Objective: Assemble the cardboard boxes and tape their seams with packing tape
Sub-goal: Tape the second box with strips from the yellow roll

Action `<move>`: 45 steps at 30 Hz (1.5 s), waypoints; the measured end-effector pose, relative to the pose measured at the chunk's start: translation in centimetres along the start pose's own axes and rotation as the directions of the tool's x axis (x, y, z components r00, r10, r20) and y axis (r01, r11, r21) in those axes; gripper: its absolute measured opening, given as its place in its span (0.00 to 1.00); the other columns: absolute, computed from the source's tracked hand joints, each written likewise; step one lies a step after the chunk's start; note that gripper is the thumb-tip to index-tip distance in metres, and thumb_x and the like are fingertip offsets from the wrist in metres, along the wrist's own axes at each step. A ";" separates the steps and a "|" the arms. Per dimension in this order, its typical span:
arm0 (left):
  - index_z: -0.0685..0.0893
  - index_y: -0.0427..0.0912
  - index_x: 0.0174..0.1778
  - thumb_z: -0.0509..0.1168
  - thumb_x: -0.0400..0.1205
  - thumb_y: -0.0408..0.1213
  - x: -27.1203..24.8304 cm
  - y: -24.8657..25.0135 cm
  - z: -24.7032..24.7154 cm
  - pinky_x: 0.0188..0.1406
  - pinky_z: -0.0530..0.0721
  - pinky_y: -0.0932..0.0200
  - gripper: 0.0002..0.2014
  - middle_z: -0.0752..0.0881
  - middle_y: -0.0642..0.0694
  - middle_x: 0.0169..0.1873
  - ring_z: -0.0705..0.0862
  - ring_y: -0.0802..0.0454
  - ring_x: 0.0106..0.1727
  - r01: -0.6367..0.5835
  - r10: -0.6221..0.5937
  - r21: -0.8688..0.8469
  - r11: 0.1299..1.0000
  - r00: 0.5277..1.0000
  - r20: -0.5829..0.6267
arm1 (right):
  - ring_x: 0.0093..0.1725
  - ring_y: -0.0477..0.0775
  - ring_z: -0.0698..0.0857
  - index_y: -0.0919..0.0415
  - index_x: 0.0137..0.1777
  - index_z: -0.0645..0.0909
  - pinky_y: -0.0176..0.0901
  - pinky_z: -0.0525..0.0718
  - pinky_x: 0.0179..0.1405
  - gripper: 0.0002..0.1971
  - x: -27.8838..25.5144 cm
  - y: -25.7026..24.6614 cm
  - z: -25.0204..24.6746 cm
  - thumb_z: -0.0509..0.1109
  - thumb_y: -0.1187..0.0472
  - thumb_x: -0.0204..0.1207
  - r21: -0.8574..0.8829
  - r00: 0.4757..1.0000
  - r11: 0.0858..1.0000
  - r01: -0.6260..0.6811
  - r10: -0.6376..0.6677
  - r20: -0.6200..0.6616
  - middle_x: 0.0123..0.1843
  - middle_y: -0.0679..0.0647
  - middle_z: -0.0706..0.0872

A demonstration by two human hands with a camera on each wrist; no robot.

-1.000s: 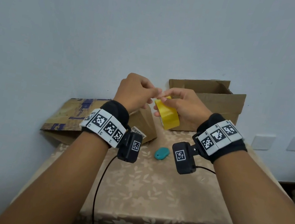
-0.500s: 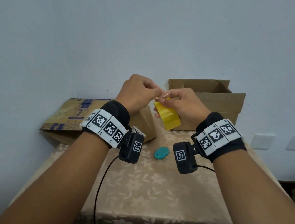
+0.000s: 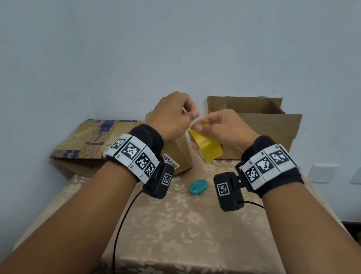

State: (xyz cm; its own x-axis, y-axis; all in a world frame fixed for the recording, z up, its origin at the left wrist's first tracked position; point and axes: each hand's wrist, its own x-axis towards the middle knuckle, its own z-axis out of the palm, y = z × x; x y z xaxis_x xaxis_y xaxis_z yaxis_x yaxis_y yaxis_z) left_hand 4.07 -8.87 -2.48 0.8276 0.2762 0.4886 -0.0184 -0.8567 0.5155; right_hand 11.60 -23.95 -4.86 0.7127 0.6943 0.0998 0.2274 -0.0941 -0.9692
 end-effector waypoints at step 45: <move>0.85 0.63 0.58 0.66 0.79 0.29 -0.4 1.7 0.4 0.53 0.88 0.44 0.22 0.86 0.52 0.49 0.86 0.48 0.49 -0.173 0.081 0.381 0.908 0.966 0.244 | 0.69 0.54 0.82 0.56 0.51 0.90 0.43 0.76 0.59 0.05 -1.1 -0.4 0.7 0.75 0.64 0.81 -0.533 0.989 0.837 -0.123 0.060 -0.135 0.61 0.51 0.87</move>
State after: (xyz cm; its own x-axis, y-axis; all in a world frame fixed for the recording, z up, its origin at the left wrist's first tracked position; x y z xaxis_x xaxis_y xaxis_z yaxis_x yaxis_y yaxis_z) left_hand 3.89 -10.63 -2.06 0.9353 0.0910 0.3420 0.0542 -0.9918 0.1156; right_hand 10.30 -24.16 -4.78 0.8079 0.5851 0.0708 0.4561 -0.5444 -0.7040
